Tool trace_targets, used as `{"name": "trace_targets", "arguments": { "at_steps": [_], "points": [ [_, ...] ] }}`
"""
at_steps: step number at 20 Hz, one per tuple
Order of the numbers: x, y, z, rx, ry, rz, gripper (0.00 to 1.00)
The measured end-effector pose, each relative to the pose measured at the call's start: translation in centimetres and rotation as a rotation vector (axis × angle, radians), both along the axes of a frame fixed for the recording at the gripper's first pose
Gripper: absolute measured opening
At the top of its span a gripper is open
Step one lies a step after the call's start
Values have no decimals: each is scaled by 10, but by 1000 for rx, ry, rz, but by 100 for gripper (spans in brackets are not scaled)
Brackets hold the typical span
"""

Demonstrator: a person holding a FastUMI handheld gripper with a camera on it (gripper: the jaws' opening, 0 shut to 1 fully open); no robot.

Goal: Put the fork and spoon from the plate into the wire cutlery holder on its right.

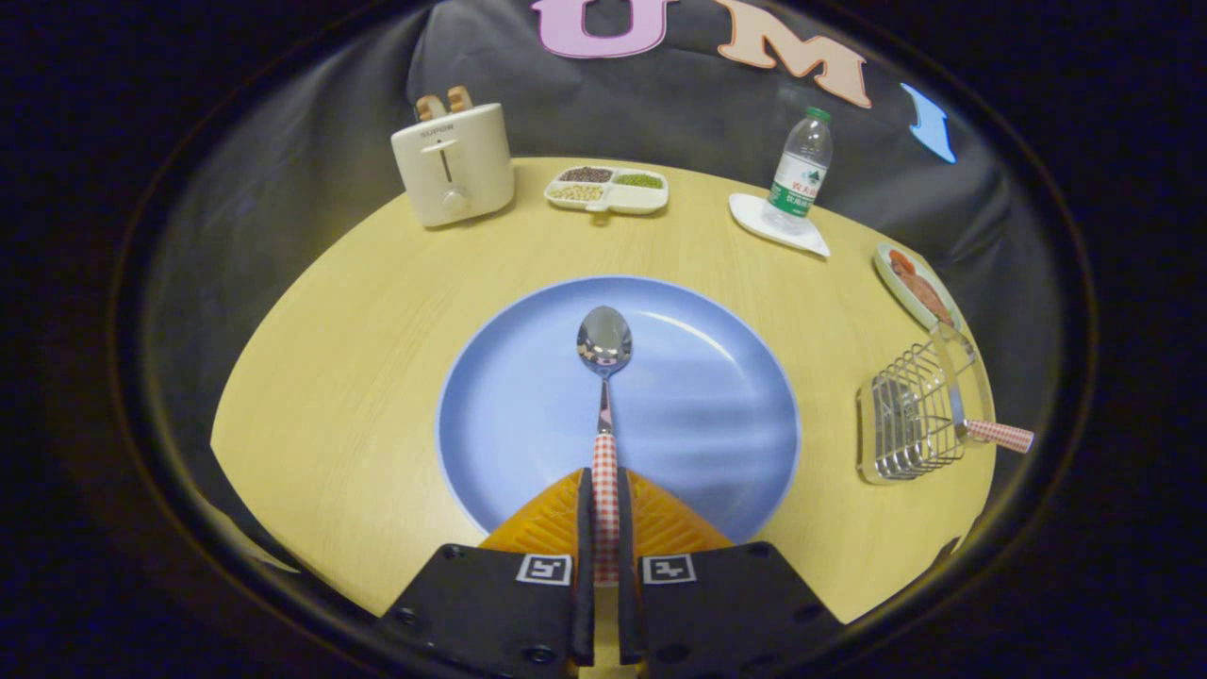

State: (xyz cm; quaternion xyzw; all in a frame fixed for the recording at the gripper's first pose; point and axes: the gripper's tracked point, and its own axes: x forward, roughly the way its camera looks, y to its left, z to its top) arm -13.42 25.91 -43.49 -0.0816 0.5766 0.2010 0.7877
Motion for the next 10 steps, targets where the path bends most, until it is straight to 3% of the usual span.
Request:
{"name": "trace_targets", "arguments": {
  "at_steps": [5,10],
  "points": [
    [16,-16,31,4,-1,82,13],
    [40,-41,66,13,-4,110,13]
  ]
}}
